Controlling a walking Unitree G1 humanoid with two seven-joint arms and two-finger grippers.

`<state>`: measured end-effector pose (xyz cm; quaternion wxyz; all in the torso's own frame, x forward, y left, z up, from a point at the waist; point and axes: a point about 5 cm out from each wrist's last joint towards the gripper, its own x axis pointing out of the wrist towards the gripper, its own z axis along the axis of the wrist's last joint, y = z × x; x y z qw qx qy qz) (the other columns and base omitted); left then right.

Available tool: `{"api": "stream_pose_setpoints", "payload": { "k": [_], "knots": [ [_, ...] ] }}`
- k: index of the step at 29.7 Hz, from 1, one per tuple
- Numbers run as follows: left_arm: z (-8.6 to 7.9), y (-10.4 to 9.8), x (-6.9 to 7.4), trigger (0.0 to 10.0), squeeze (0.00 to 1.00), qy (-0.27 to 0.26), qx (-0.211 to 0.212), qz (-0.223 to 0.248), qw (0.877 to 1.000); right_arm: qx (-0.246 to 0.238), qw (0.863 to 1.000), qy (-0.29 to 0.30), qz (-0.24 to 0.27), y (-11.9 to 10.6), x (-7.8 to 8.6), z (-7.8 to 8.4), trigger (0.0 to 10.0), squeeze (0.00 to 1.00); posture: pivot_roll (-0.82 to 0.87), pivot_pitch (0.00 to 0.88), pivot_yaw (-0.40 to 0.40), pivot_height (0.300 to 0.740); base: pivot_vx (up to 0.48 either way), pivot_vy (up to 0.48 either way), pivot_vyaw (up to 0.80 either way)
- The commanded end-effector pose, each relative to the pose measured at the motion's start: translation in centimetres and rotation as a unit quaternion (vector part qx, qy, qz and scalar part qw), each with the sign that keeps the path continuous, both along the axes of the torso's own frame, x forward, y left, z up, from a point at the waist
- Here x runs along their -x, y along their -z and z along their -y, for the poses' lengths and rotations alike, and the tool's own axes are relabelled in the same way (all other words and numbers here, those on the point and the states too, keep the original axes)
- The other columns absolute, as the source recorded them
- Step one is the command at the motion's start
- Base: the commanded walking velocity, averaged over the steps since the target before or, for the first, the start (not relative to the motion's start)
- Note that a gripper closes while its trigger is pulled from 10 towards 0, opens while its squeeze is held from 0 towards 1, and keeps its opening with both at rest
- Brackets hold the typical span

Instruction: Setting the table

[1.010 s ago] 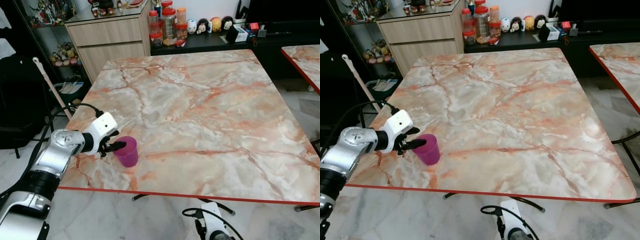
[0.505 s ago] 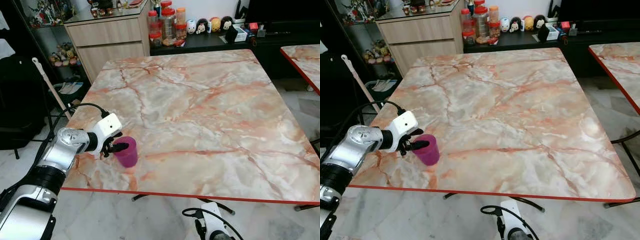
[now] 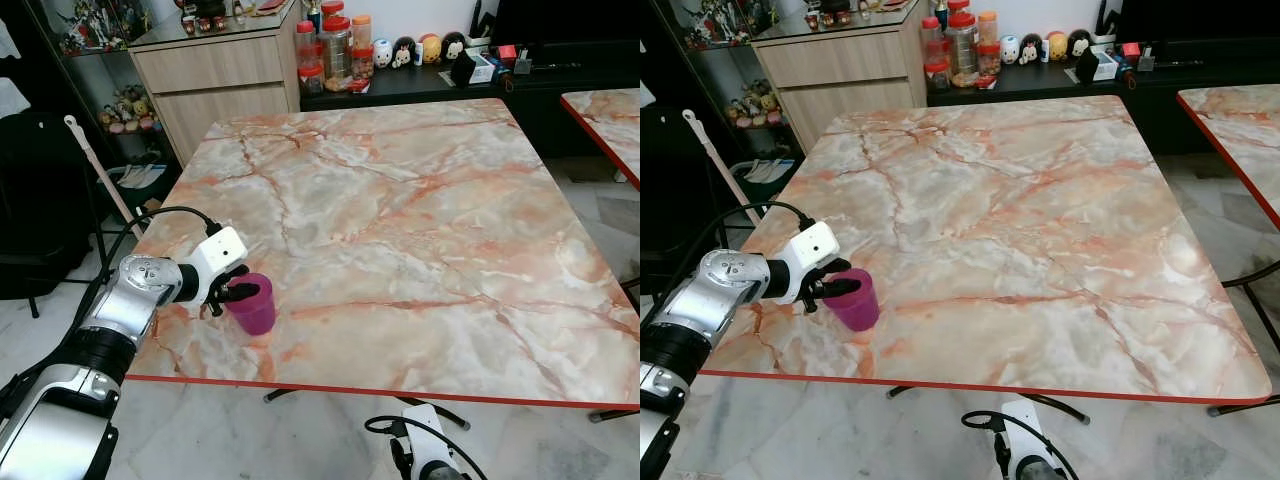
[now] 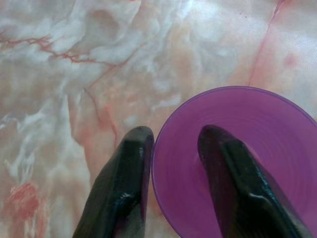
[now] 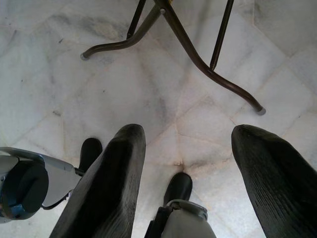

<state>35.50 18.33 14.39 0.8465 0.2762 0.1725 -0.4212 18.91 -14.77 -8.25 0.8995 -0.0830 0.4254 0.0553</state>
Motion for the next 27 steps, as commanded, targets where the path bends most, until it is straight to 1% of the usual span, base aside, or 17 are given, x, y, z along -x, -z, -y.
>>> {"api": "stream_pose_setpoints", "payload": {
  "k": [1, 24, 26, 27],
  "knots": [
    [-0.11, -0.46, -0.22, 0.0, 0.0, 0.005, -0.008, 0.006, 1.0, -0.004, 1.0, 0.001, -0.003, 0.06, 0.1, -0.3, 10.0, 0.0, 0.0, 0.004, 0.131, 0.74, 0.0, 0.0, 0.0],
    [-0.28, 0.07, 0.0, 0.0, 0.0, 0.005, -0.009, -0.003, 1.0, -0.004, 1.0, 0.0, -0.003, 0.05, 0.07, -0.32, 10.0, 0.0, 0.0, 0.004, 0.131, 0.74, 0.0, 0.0, 0.0],
    [-0.34, 0.09, -0.01, 0.0, 0.0, 0.001, -0.005, -0.002, 1.0, -0.004, 1.0, 0.0, -0.003, 0.05, 0.07, -0.32, 10.0, 0.0, 0.0, 0.004, 0.131, 0.74, 0.0, 0.0, 0.0],
    [-0.28, -0.33, -0.19, 0.0, 0.0, -0.015, 0.034, 0.009, 0.999, -0.004, 1.0, 0.001, -0.003, 0.05, 0.06, -0.32, 10.0, 0.0, 0.0, 0.004, 0.131, 0.74, 0.0, 0.0, 0.0]
  ]
}}
